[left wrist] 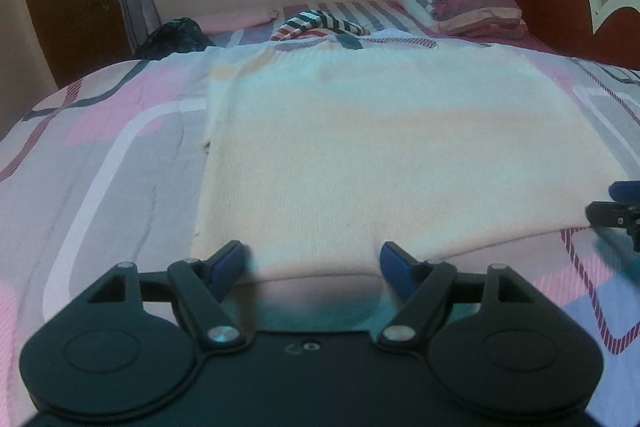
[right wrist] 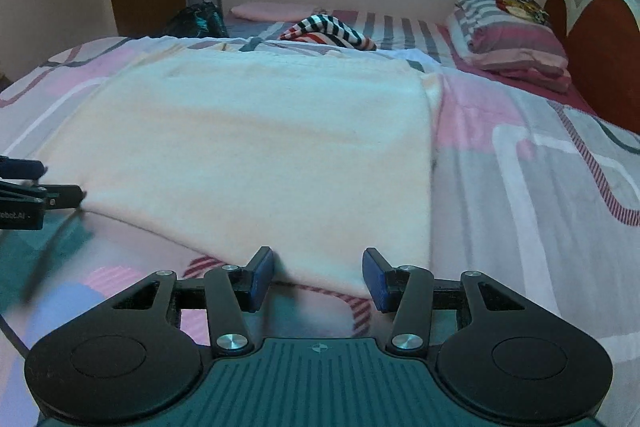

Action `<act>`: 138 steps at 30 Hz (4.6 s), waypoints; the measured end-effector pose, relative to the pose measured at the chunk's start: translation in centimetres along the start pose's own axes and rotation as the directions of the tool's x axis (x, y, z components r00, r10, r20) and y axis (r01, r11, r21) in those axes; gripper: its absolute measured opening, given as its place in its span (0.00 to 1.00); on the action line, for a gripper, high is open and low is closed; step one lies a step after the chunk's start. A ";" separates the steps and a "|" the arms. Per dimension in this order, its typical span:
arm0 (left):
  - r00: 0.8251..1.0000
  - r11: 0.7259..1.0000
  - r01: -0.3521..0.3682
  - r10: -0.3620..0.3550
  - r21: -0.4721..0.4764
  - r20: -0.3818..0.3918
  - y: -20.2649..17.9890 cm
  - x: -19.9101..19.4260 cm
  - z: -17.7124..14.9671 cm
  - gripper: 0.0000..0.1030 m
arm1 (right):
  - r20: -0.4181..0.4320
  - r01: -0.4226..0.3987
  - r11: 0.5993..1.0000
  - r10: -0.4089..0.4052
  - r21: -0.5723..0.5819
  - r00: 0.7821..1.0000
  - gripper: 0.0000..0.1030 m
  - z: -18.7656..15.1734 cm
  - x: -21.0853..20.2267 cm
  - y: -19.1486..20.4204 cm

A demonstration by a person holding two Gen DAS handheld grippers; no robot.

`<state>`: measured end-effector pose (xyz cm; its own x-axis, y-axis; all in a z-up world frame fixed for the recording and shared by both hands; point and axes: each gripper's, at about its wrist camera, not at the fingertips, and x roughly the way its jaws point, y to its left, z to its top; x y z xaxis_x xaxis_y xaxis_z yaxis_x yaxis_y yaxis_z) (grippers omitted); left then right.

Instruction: Fold small clothes

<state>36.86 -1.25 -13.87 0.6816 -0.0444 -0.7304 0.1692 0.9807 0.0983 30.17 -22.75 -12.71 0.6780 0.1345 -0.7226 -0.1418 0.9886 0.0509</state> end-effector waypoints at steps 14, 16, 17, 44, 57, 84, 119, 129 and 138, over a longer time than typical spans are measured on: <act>1.000 1.000 -0.011 0.011 -0.013 -0.016 0.7 -0.5 -0.8 0.75 | 0.046 -0.013 0.991 0.007 0.136 0.999 0.35 0.3 -2.5 -2.1; 1.000 1.000 -0.011 0.011 -0.012 -0.020 0.7 -0.3 -1.0 0.75 | 0.022 0.022 0.991 -0.025 0.131 0.999 0.35 0.0 -2.2 -2.0; 1.000 1.000 -0.006 0.006 -0.017 -0.024 0.8 -0.2 -1.1 0.76 | -0.011 0.027 0.992 -0.026 0.125 1.000 0.35 -0.2 -1.5 -1.9; 0.947 0.493 0.322 -0.169 -0.808 0.274 8.4 5.2 -1.7 0.17 | 0.170 -0.258 0.942 0.224 0.213 0.960 0.01 9.3 2.9 2.2; 0.925 0.565 0.380 -0.238 -0.732 0.297 8.6 4.4 -0.3 0.06 | 0.134 -0.263 0.936 0.237 0.234 0.962 0.00 9.4 7.1 2.5; 0.901 0.906 0.423 -0.419 -0.015 0.110 -15.6 -1.2 6.1 0.68 | 0.289 -0.165 0.820 -0.001 0.549 0.957 0.43 3.3 -7.2 -16.2; 0.911 0.904 0.404 -0.412 -0.137 -0.031 -5.5 2.7 4.1 0.20 | 0.116 -0.209 0.882 0.176 0.423 0.978 0.05 1.8 -4.3 -7.4; 0.905 0.869 0.423 -0.416 -0.256 0.085 -1.6 0.5 3.9 0.65 | 0.170 -0.226 0.858 0.165 0.461 0.972 0.35 0.2 -6.7 -9.4; 0.913 0.853 0.397 -0.404 -0.338 0.053 -1.8 1.0 0.7 0.64 | 0.115 -0.193 0.840 0.155 0.507 0.981 0.35 -0.5 -4.9 -8.8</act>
<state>37.77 -3.25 -14.29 0.5922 -0.4468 -0.6706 0.1747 0.8836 -0.4345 27.72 -32.18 -9.94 0.7263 0.2933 -0.6216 0.1162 0.8389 0.5317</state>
